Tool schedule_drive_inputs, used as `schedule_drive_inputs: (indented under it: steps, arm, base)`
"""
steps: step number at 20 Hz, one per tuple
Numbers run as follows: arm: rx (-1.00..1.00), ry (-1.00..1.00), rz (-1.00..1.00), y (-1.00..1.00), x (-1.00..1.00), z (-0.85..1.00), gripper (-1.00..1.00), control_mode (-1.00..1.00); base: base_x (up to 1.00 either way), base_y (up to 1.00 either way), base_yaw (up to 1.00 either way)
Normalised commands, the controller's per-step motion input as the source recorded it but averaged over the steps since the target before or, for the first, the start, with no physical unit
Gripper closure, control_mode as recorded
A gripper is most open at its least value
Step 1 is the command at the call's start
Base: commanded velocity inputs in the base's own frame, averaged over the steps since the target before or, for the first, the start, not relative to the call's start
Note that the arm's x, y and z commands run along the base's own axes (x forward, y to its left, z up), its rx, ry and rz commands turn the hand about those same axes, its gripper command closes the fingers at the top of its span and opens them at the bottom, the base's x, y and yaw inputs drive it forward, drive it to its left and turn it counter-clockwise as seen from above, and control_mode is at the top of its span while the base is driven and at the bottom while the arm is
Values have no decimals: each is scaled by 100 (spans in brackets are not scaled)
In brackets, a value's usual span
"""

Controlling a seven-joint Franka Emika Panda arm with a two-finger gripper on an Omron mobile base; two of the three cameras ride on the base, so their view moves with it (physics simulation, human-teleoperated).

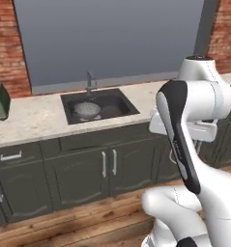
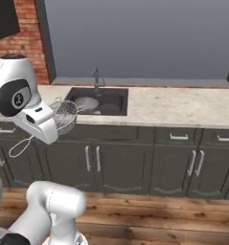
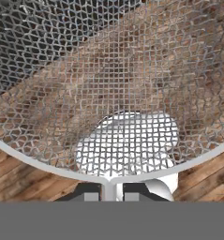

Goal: Pick the strainer and colander and place them in the sink. Then turn on the water.

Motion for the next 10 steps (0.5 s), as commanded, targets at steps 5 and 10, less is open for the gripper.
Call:
schedule_drive_inputs:
  steps: [5, 10]
  arm:
    - [0, 0, 0, 0, 0, 0, 100, 100]
    - [0, 0, 0, 0, 0, 0, 100, 100]
  base:
    - [43, -99, 37]
    - [41, -66, 25]
